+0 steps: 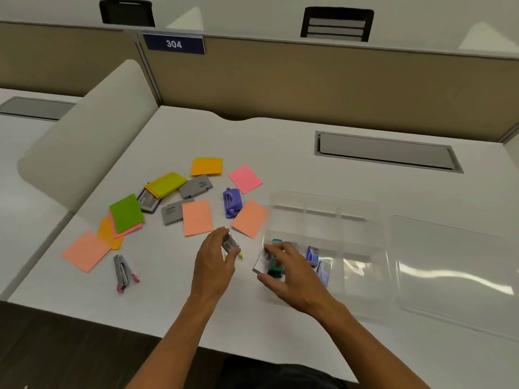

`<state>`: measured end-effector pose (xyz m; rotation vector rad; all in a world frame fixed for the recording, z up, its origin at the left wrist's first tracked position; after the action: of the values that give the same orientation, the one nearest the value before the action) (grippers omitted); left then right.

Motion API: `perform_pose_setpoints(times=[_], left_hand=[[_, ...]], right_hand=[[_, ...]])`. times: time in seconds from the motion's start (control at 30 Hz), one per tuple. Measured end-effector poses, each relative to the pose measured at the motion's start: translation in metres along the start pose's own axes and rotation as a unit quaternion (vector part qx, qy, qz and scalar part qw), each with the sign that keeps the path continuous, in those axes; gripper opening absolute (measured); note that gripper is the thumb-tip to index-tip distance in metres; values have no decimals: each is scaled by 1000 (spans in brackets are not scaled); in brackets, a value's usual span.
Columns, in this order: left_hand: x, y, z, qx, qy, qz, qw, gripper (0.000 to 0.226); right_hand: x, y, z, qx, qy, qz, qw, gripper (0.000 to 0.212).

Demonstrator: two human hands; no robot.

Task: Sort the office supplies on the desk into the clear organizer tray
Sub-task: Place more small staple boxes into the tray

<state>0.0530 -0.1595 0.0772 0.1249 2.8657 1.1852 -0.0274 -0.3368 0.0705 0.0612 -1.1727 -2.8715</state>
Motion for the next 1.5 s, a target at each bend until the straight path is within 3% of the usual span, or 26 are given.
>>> perform_pose_setpoints(times=[0.3, 0.43, 0.63, 0.8, 1.03, 1.5], left_hand=[[5, -47, -64, 13, -131, 91, 987, 43], [5, -76, -81, -18, -168, 161, 972, 45], [7, -110, -94, -55, -214, 230, 948, 49], [9, -125, -96, -110, -190, 262, 940, 64], [7, -133, -99, -136, -155, 269, 941, 63], [22, -141, -87, -175, -180, 268, 930, 74]], right_hand=[[37, 46, -61, 71, -101, -84, 989, 62], [45, 52, -80, 114, -143, -71, 981, 63], [49, 56, -89, 152, -136, -55, 977, 62], [47, 54, -90, 158, -142, -46, 976, 64], [45, 53, -94, 188, -150, -33, 970, 65], [46, 64, -101, 150, -182, -77, 969, 54]])
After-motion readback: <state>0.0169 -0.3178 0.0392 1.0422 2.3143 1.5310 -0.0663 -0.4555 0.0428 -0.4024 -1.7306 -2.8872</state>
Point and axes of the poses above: each hand's wrist, its own x-axis away from the middle knuckle, its own y-axis out of the back of the hand, z = x × y, the point moved 4 cm from there along -x, towards the middle knuckle, and after that the axes turned 6 degrees about y, right-handed, at the moved point
